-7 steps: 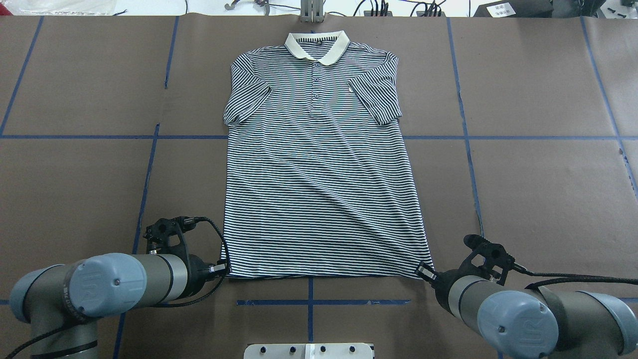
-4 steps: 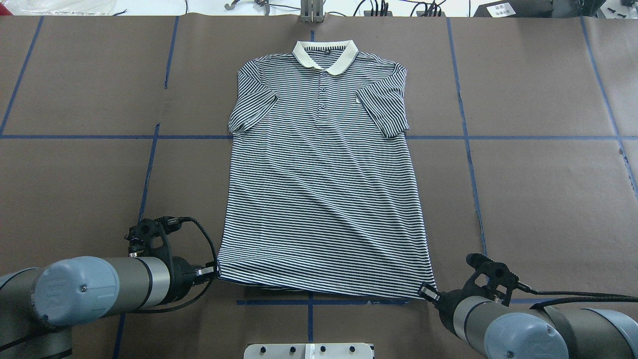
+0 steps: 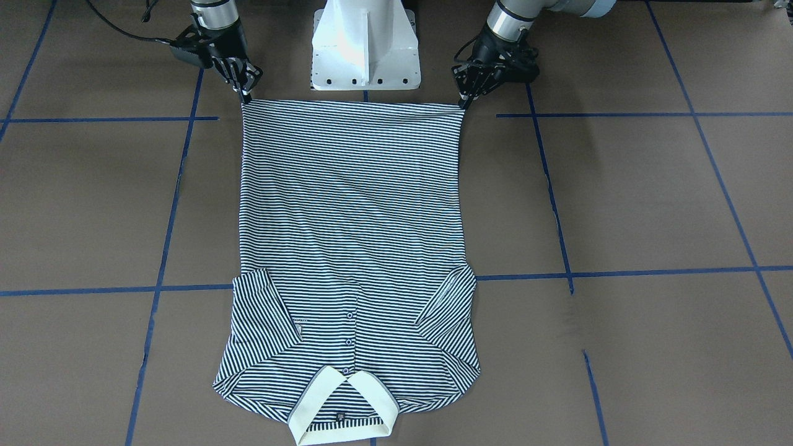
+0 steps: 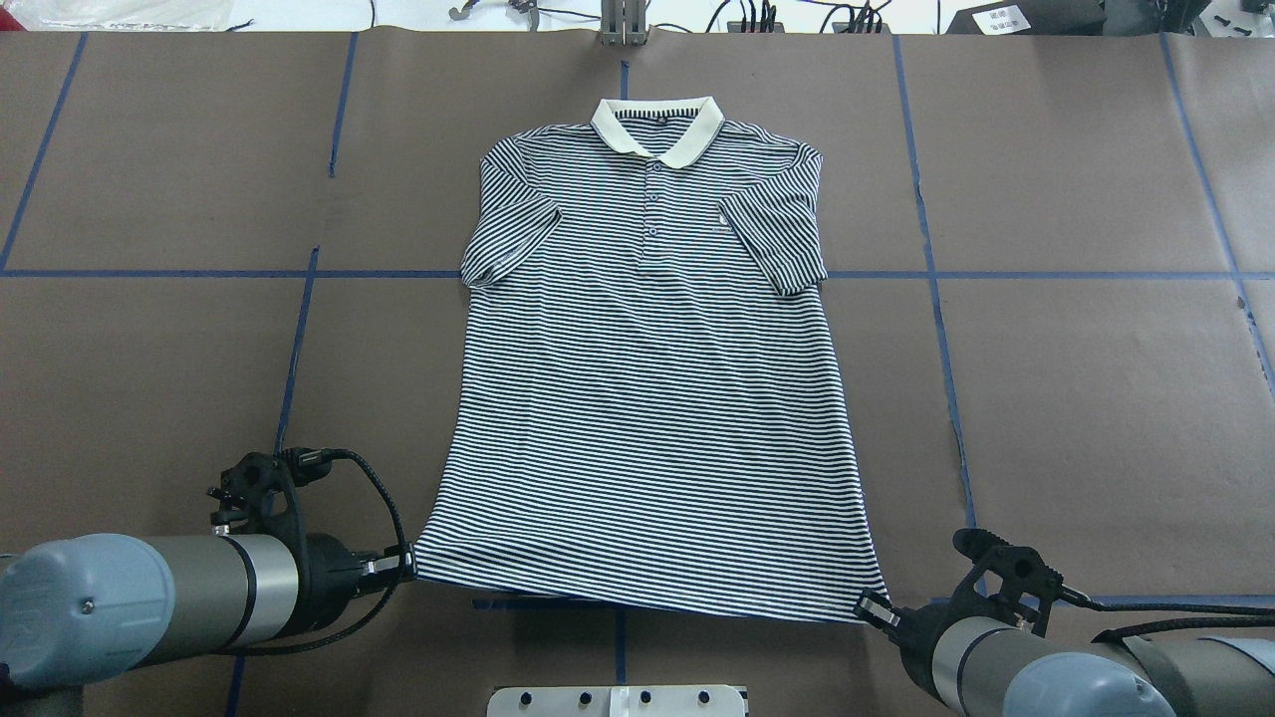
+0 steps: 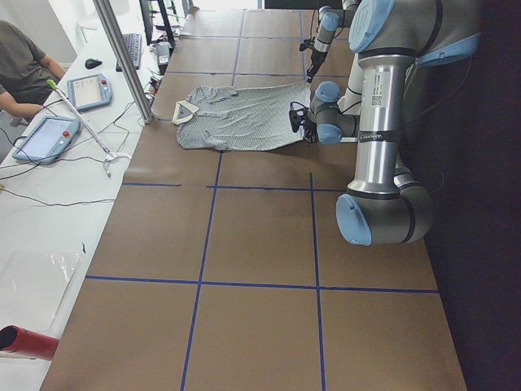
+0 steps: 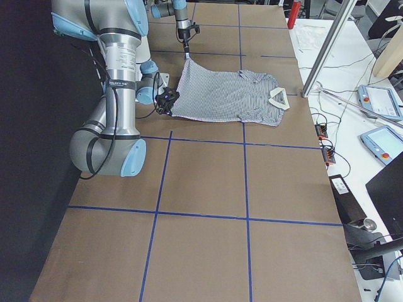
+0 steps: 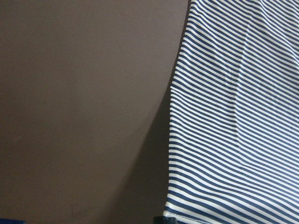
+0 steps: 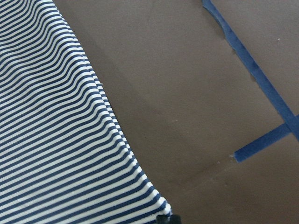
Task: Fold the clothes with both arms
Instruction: 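Grasp both hem corners with the left and right grippers, then lift the hem with both grippers and fold it toward the collar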
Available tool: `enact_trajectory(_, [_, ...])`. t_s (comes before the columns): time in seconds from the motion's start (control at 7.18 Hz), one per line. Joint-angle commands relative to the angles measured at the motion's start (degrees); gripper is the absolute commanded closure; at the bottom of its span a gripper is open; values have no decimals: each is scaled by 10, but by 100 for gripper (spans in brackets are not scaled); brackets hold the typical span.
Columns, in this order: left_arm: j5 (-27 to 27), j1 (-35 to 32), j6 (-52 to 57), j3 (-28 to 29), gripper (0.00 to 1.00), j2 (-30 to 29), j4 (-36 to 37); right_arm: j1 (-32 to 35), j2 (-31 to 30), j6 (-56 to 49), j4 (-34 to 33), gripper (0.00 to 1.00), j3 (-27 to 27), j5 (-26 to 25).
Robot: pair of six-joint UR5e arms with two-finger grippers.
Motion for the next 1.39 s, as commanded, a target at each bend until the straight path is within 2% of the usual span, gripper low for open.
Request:
enact_trajectory(0.0, [0,14,-29,-41,100,1,1,-4,-23,0,0,100,42,3])
enact_trajectory(0.14, [0,12,-35,-63,100,2,15,-3,-44,0,-3,100,80,4])
enact_trajectory(0.28, [0,11,-35,-83,100,-8,49,20,-36,-1,-37,100,99,4])
enact_trajectory(0.42, [1,-1,-34,-78,100,-33,88,61,-6,-5,-60,100,98,5])
enact_trajectory(0.56, [0,-45,-24,-74,100,-56,118,85,36,-10,-93,100,88,10])
enact_trajectory(0.7, [-1,-88,4,-41,100,-97,126,142,109,-44,-139,100,59,23])
enact_trajectory(0.84, [-3,-131,27,23,100,-154,126,202,177,-96,-169,100,12,58])
enact_trajectory(0.98, [-4,-166,59,87,100,-207,125,257,224,-136,-172,100,-47,89])
enact_trajectory(1.25, [-3,-237,112,201,100,-274,109,337,292,-239,-164,100,-172,104])
